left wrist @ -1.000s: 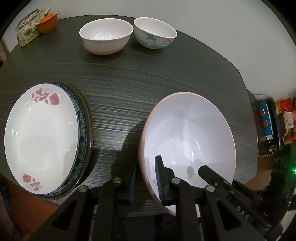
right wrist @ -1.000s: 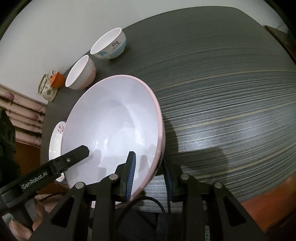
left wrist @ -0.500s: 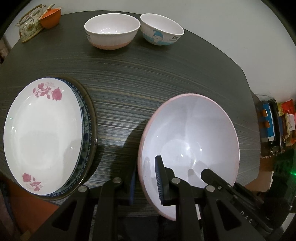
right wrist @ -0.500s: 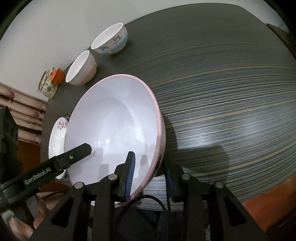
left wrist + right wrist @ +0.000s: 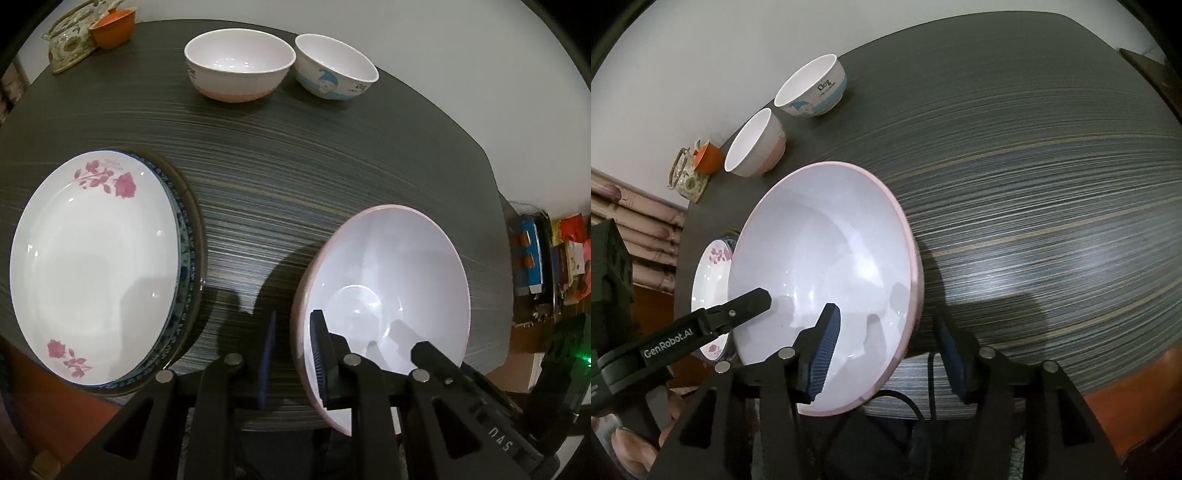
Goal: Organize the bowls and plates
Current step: 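Carry the pink bowl with both grippers toward the plate stack, then lower the pink bowl beside the plate stack and open both grippers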
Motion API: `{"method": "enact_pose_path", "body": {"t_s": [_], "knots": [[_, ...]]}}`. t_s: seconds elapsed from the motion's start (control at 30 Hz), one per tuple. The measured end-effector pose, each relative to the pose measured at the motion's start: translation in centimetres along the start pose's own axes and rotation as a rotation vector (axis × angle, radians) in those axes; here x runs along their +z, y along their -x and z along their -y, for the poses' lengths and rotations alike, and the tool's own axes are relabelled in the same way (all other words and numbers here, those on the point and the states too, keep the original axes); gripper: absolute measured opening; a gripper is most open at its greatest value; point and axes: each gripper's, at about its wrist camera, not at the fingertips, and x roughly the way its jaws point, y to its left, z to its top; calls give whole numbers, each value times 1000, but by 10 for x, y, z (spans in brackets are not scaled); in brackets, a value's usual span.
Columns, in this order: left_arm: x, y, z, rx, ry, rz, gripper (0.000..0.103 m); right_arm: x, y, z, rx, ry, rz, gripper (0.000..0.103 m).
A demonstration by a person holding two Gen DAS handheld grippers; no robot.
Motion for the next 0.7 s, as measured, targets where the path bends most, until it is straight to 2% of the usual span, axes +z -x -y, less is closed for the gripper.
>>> {"method": "enact_pose_path", "body": {"t_s": [0.33, 0.5, 0.7], "knots": [[5, 19, -5, -20, 21, 35, 20, 5, 14, 7, -3, -33, 43, 52], [10, 30, -9, -29, 37, 52, 23, 9, 21, 12, -14, -46, 68, 52], [12, 40, -1, -52, 21, 67, 23, 15, 29, 16, -29, -54, 98, 52]]}}
